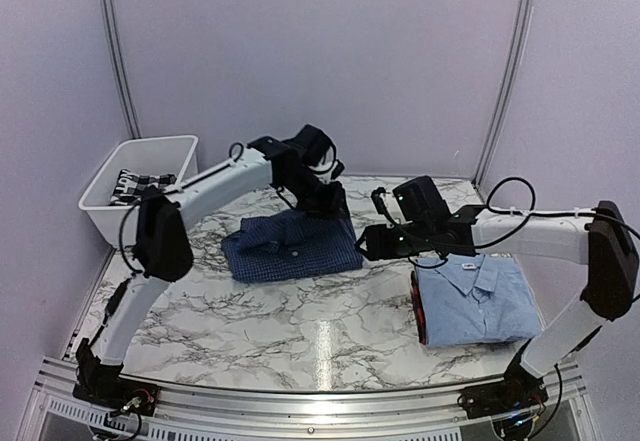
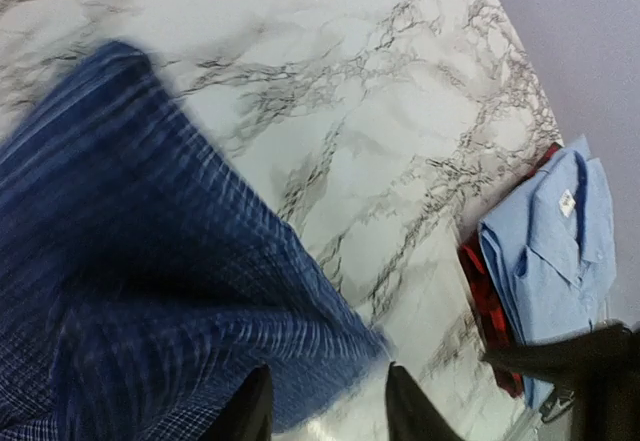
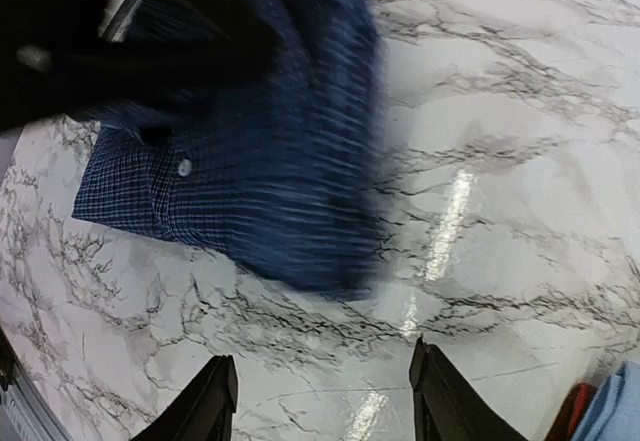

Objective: Fold and stack the long sleeve shirts
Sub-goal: Turn over the square-folded shirt at the center of the board, then move the square-folded shirt to the center of the board.

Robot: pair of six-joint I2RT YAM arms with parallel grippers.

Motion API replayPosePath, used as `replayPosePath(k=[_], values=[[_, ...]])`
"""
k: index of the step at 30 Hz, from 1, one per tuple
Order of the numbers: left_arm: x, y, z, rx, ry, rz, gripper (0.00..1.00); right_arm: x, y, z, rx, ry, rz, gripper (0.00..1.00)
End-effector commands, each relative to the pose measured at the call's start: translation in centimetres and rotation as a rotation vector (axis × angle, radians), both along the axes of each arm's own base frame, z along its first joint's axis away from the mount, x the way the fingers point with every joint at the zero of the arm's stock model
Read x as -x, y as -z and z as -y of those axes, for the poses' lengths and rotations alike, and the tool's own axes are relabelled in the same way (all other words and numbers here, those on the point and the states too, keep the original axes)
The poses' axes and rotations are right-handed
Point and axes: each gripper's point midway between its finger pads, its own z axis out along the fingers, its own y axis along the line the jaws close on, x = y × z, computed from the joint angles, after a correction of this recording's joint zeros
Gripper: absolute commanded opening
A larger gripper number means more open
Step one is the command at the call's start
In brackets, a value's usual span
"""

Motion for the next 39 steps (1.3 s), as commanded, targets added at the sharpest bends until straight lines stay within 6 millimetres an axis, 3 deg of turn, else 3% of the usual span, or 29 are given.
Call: replayPosePath(k=[1, 4, 8, 12, 16, 19, 21, 24, 30, 34, 39], values=[[0.0, 1.0, 3.9, 0.096, 0.013, -0.073, 0.52, 0.3, 0.2, 3.1, 0.044, 0.058, 0.005, 0.56], [0.1, -0.6, 3.7, 0.113, -0.013, 0.002, 0.59, 0.0, 0.8, 4.0, 0.052, 0.081, -0.003, 0.57], [-0.3, -4.1, 1.0, 0.094, -0.073, 0.108, 0.65, -1.4, 1.9, 3.5, 0.082, 0.085, -0.01, 0.58], [0.4, -6.4, -3.1, 0.042, -0.147, 0.168, 0.67, -3.6, 3.1, 2.9, 0.106, 0.084, -0.007, 0.58], [1.6, -6.7, -8.1, 0.01, -0.248, 0.19, 0.7, -6.1, 4.6, 3.2, 0.124, 0.094, -0.012, 0.57], [3.0, -5.1, -12.1, 0.035, -0.325, 0.152, 0.7, -7.5, 5.4, 3.2, 0.133, 0.089, -0.011, 0.57], [4.7, -2.1, -14.7, 0.012, -0.356, 0.101, 0.69, -8.1, 5.6, 2.9, 0.134, 0.084, -0.008, 0.56], [6.9, 0.2, -16.7, 0.031, -0.366, 0.056, 0.67, -8.8, 6.1, 2.6, 0.136, 0.076, -0.014, 0.54], [9.4, 4.9, -17.9, 0.03, -0.372, -0.02, 0.62, -9.2, 7.2, 2.3, 0.143, 0.064, -0.033, 0.52], [9.4, 7.3, -18.0, 0.024, -0.379, -0.045, 0.62, -9.0, 7.8, 2.4, 0.149, 0.065, -0.045, 0.52], [8.5, 9.4, -16.5, 0.051, -0.337, -0.043, 0.64, -9.0, 8.5, 2.4, 0.146, 0.065, -0.054, 0.52]])
